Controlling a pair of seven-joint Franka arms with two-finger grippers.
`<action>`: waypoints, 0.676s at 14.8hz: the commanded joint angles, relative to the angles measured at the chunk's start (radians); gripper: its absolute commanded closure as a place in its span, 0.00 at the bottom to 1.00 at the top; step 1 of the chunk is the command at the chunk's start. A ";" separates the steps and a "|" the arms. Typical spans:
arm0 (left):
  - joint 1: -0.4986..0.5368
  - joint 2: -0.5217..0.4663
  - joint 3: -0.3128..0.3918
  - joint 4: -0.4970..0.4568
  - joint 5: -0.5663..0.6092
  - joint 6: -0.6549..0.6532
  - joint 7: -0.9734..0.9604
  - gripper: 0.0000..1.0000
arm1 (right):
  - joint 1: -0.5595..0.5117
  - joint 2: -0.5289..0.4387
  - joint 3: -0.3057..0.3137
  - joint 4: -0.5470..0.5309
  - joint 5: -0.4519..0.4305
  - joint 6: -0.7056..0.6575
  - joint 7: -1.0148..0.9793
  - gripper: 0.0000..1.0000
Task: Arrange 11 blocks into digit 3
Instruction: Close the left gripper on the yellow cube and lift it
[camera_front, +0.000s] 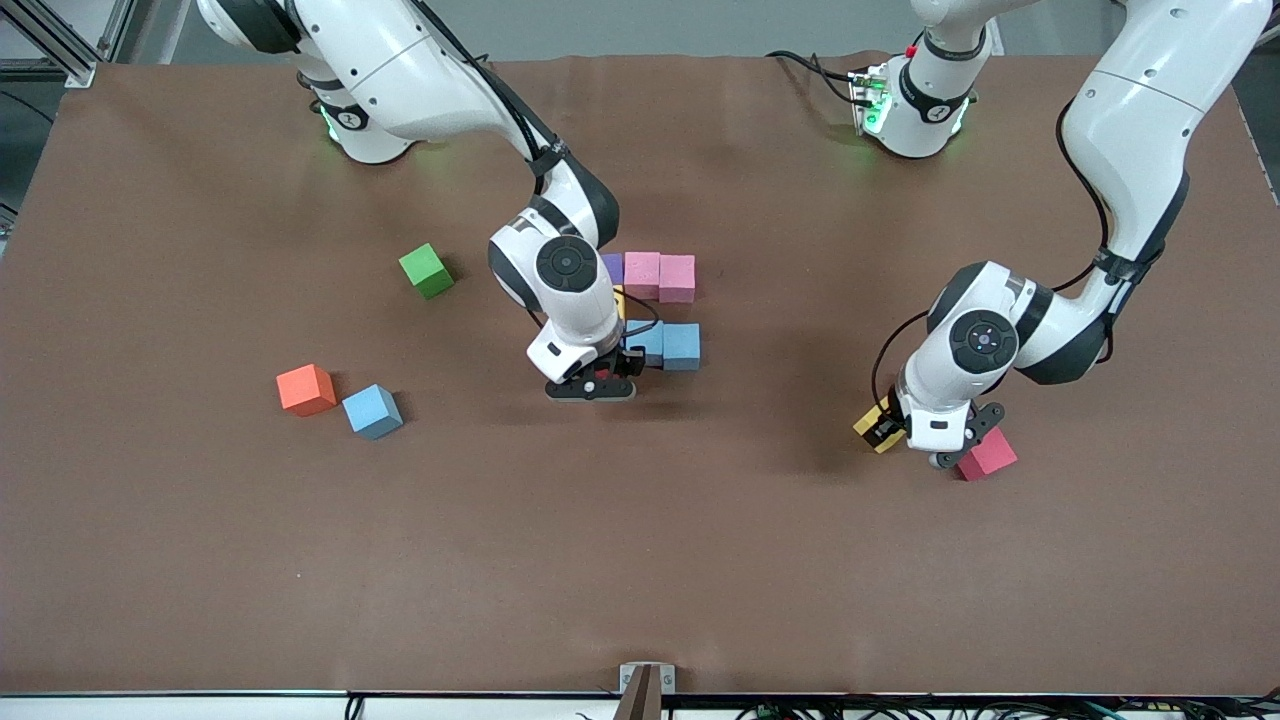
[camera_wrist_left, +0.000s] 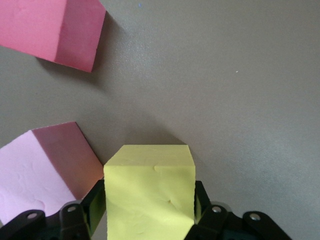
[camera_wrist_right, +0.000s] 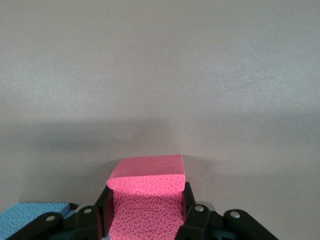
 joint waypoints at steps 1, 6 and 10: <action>0.010 0.017 -0.008 0.006 0.030 0.020 0.012 0.30 | 0.007 0.011 -0.005 -0.001 0.015 -0.010 0.005 0.85; 0.012 0.016 -0.008 0.023 0.035 0.020 -0.010 0.60 | -0.005 0.013 -0.005 -0.001 0.020 -0.027 -0.024 0.00; -0.021 0.019 -0.008 0.058 0.022 0.003 -0.216 0.60 | -0.005 0.011 -0.005 0.001 0.020 -0.025 -0.024 0.00</action>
